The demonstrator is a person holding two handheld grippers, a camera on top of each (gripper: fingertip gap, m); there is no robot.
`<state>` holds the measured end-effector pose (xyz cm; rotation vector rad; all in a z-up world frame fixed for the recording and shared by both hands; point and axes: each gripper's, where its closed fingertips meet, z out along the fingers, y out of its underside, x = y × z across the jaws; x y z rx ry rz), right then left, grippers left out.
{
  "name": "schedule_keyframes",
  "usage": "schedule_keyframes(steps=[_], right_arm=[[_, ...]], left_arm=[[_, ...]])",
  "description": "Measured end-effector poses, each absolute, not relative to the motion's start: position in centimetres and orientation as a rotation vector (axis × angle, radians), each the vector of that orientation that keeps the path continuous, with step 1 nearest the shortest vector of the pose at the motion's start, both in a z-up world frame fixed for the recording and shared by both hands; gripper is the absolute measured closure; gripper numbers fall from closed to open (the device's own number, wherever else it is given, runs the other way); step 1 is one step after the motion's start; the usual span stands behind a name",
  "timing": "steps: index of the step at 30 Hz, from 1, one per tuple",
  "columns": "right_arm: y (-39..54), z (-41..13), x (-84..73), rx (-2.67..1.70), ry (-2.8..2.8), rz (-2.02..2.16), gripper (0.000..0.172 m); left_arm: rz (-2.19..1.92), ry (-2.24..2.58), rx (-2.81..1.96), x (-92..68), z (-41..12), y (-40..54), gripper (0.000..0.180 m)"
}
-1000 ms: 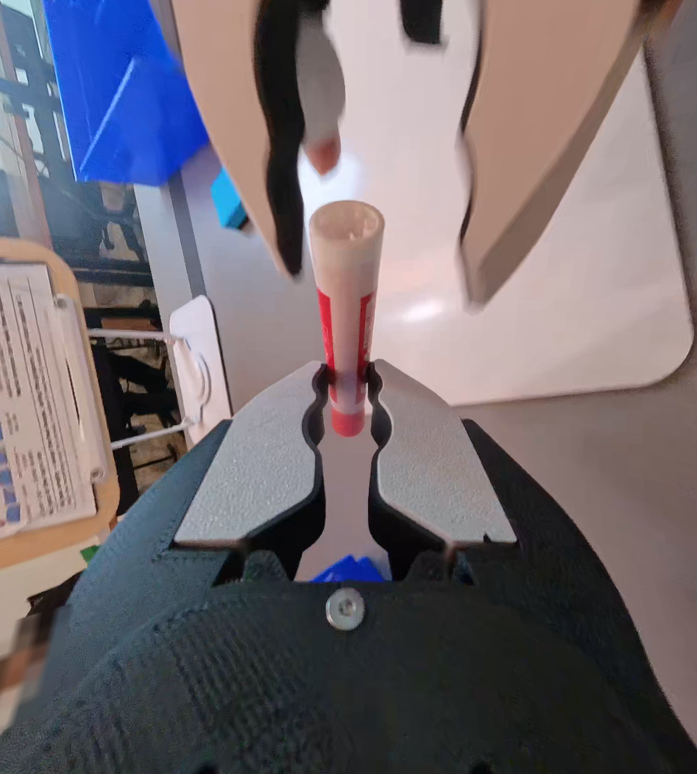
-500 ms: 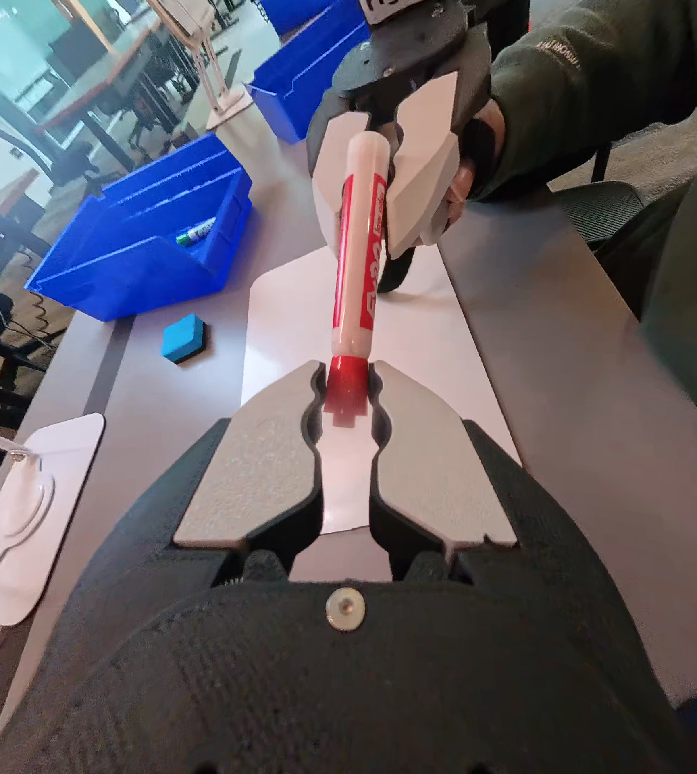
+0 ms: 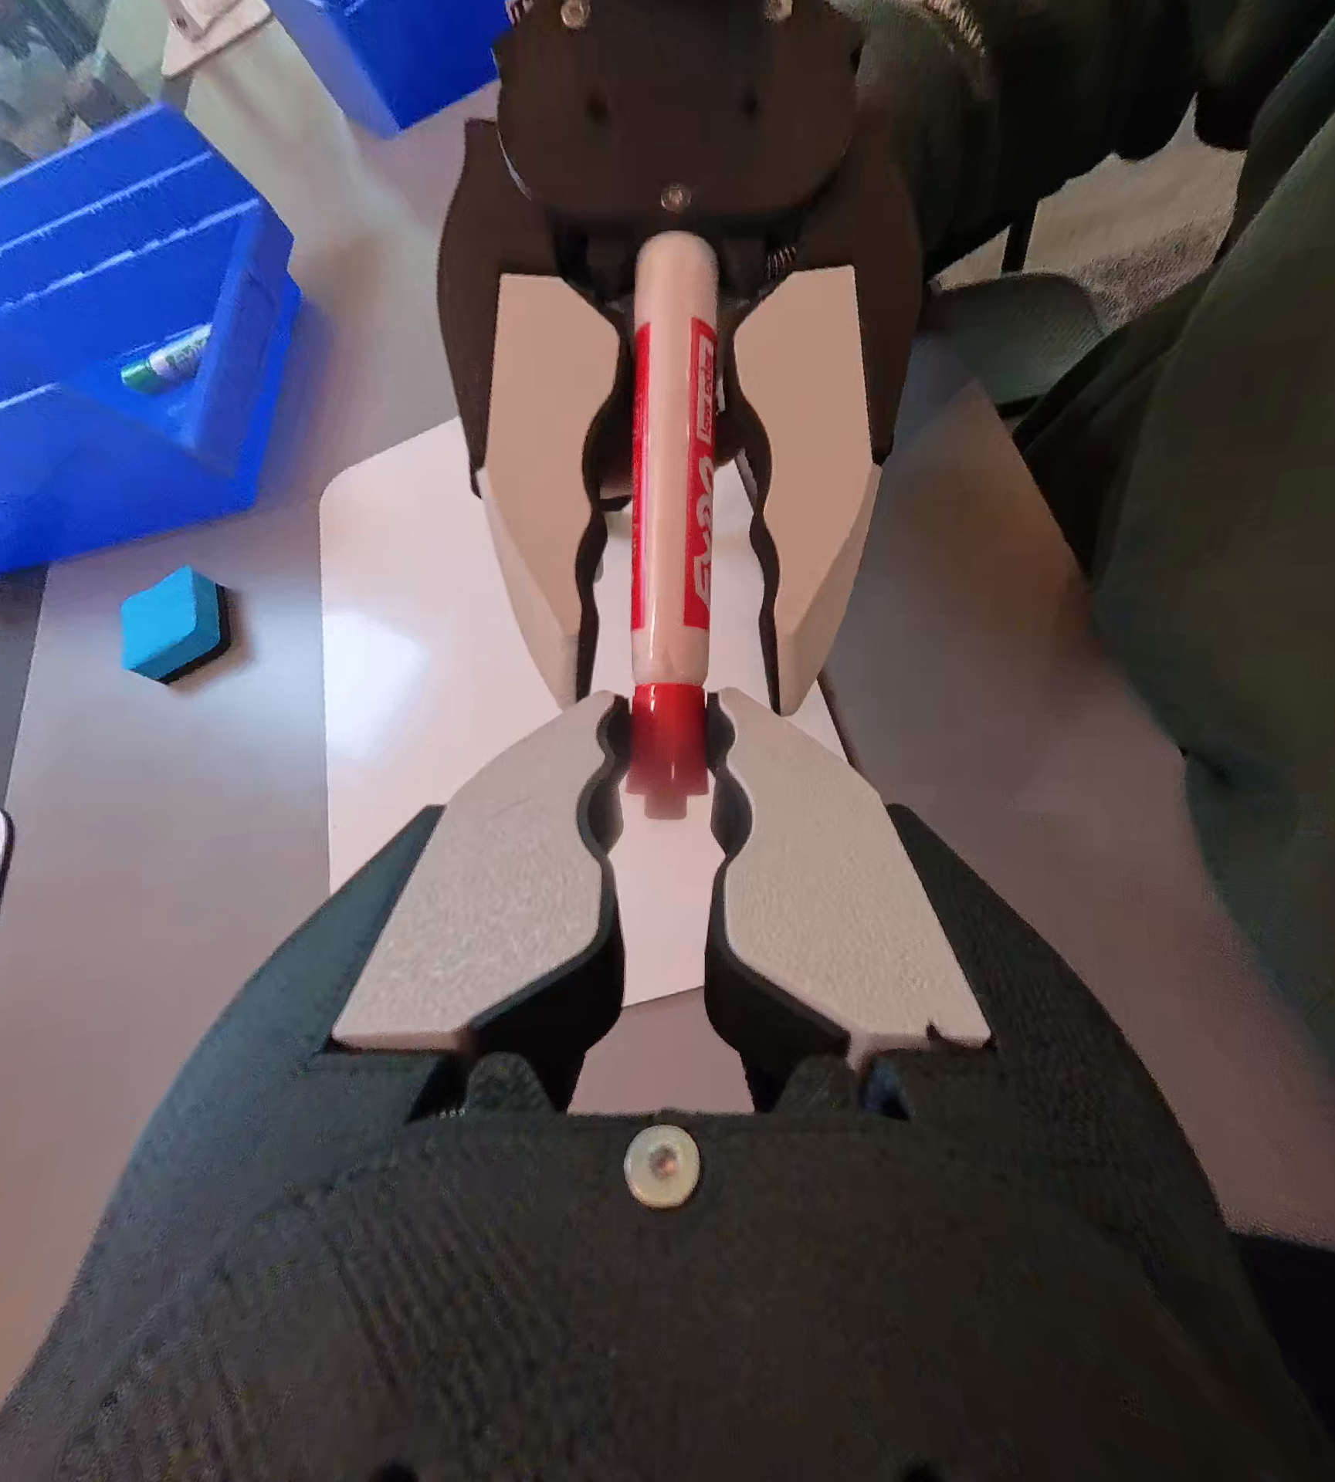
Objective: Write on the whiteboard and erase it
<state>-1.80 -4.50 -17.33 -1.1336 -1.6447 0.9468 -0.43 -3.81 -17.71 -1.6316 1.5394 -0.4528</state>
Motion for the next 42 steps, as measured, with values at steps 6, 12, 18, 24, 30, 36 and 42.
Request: schedule_keyframes(steps=[6,12,18,24,30,36,42], right_arm=[[-5.0,-17.0,-1.8,-1.106,-1.643,0.931,0.129],[-5.1,-16.7,-1.4,-1.16,-1.58,0.978,0.137],[-0.4,-11.8,5.4,-1.267,-1.255,1.14,0.139],[2.6,-20.4,2.7,-1.686,-1.624,0.814,0.137],[5.1,-24.1,-3.2,-1.836,-1.826,0.683,0.136],[7.0,-24.9,-5.3,-1.896,-1.909,0.599,0.136],[7.3,-25.9,-6.4,-1.921,-1.999,0.541,0.136]], left_arm=[[-0.465,1.562,-1.658,-0.1,-18.5,-4.2,0.162],[-0.516,1.546,-1.644,0.2,-18.3,-4.4,0.162],[-0.862,1.07,-1.687,-6.0,-17.7,-2.7,0.162],[-0.534,1.158,-1.877,-8.9,-23.8,-2.4,0.162],[-0.464,1.165,-1.9,-9.4,-25.6,-3.3,0.162],[-0.499,1.113,-1.898,-10.4,-25.2,-3.4,0.162],[-0.481,1.133,-1.903,-10.8,-25.4,-3.6,0.162]])
